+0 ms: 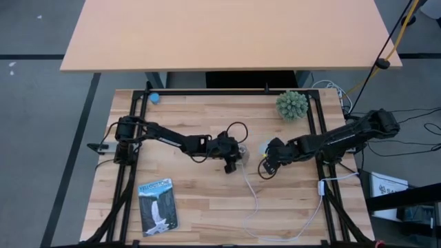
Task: Screw lightbulb
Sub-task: Remove the lightbulb from the lamp
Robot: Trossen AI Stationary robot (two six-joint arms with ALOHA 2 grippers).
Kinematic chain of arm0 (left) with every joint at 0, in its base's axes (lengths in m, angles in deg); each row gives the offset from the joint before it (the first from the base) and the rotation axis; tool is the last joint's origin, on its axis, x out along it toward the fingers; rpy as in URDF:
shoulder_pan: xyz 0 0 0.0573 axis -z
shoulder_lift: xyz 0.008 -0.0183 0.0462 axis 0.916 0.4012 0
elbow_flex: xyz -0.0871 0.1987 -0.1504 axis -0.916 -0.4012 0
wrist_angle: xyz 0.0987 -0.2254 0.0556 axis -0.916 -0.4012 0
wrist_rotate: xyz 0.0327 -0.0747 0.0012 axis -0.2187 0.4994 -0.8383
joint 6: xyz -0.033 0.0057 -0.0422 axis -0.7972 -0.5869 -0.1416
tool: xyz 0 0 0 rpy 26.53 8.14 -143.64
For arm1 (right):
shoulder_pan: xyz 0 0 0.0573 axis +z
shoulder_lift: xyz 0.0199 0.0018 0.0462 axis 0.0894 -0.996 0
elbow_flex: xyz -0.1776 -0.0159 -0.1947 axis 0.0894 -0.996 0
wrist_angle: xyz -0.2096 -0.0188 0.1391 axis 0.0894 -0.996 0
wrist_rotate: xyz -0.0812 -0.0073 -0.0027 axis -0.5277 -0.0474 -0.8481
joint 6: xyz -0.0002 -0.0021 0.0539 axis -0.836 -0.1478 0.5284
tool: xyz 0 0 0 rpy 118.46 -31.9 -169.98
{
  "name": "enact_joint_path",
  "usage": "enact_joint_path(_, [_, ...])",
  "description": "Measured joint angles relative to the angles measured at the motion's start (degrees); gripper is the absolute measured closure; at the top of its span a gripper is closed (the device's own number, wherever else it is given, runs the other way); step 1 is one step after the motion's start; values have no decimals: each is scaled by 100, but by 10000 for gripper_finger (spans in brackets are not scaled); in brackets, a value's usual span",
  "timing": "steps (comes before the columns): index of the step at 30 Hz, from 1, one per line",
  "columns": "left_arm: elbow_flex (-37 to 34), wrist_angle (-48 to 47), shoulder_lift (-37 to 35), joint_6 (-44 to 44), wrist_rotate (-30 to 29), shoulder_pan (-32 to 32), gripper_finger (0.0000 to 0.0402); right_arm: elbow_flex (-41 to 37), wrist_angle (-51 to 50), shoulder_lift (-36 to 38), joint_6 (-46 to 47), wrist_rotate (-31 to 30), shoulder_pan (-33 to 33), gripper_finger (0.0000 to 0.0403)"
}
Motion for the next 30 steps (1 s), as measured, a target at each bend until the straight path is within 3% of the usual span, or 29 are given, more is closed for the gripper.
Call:
enact_joint_path(15, [0,-404,4,256,15,-60,182,2,27,-38,-65,143,9,230])
enact_joint_path(24, [0,-427,4,486,289,-60,115,2,1,20,-247,156,9,186])
enact_joint_path(30, [-4,-965,-393,782,281,-88,109,2,-234,637,-388,166,22,177])
